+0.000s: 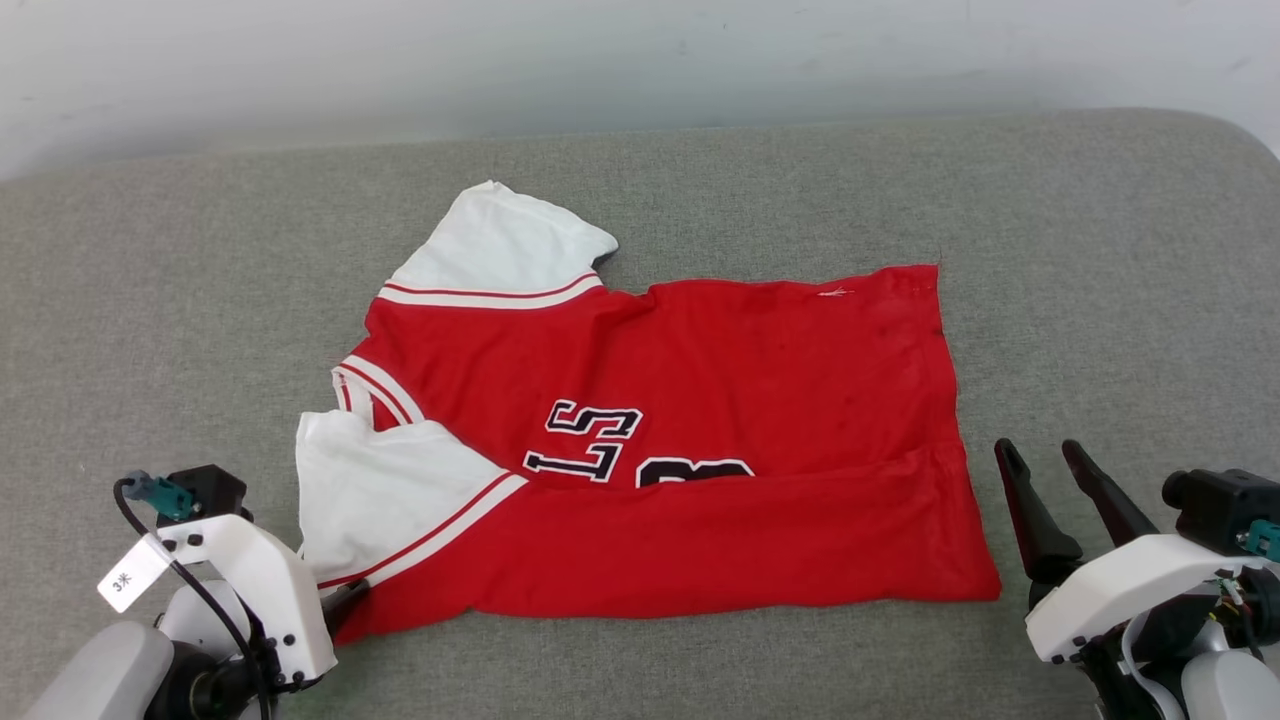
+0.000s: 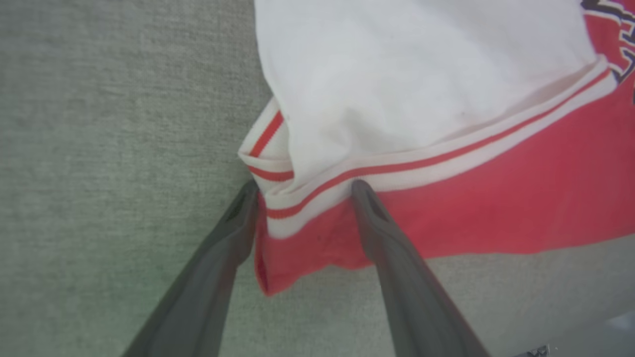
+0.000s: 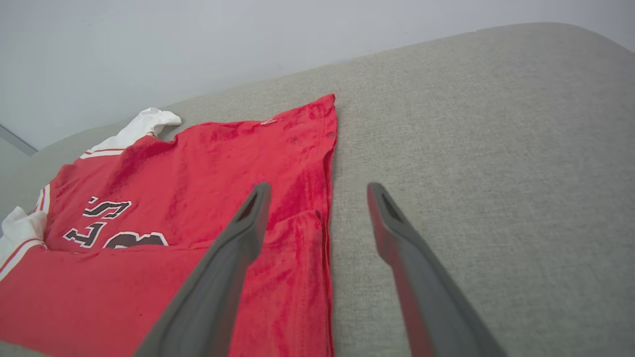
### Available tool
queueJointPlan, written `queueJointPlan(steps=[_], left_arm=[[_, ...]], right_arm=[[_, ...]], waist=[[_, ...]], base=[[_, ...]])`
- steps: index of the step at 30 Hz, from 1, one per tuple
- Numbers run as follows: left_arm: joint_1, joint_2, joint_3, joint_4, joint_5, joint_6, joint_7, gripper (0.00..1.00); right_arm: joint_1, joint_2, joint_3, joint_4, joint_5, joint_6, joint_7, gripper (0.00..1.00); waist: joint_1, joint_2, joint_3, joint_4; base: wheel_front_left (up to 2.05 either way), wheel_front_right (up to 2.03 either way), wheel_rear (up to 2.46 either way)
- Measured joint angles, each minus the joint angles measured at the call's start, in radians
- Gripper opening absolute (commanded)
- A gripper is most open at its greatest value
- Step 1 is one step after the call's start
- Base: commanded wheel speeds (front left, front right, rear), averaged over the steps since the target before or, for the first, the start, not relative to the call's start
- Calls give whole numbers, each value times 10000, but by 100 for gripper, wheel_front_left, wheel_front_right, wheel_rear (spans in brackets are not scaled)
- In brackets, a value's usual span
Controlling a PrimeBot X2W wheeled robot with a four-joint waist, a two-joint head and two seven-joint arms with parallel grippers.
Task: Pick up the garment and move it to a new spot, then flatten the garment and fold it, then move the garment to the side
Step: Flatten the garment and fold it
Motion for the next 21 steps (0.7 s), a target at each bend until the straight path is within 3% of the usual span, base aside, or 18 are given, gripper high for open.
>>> queueJointPlan(steps=[4,9,16,21], left_arm=[[-141,-242,-104,111,40,-245,-253,0],[-163,-163,-109,-134,359,-339,-677,0],[-87,188,6,-1415,771,128,-1022,0],[74,343,38,-2268,941,378,-1035,0]], right_arm=[[3,-75,-146,-19,-4,0,245,100],[58,-368,-213,-71,194,0,1459,100],[141,-1093,-395,-384,579,0,4665,100],[162,-1168,-230,-855,719,0,6188,100]], waist=[[0,0,30,16],[1,0,-36,84],[1,0,-236,155],[1,0,-166,297]], base=[[0,0,0],[0,0,0],[0,0,0],[0,0,0]])
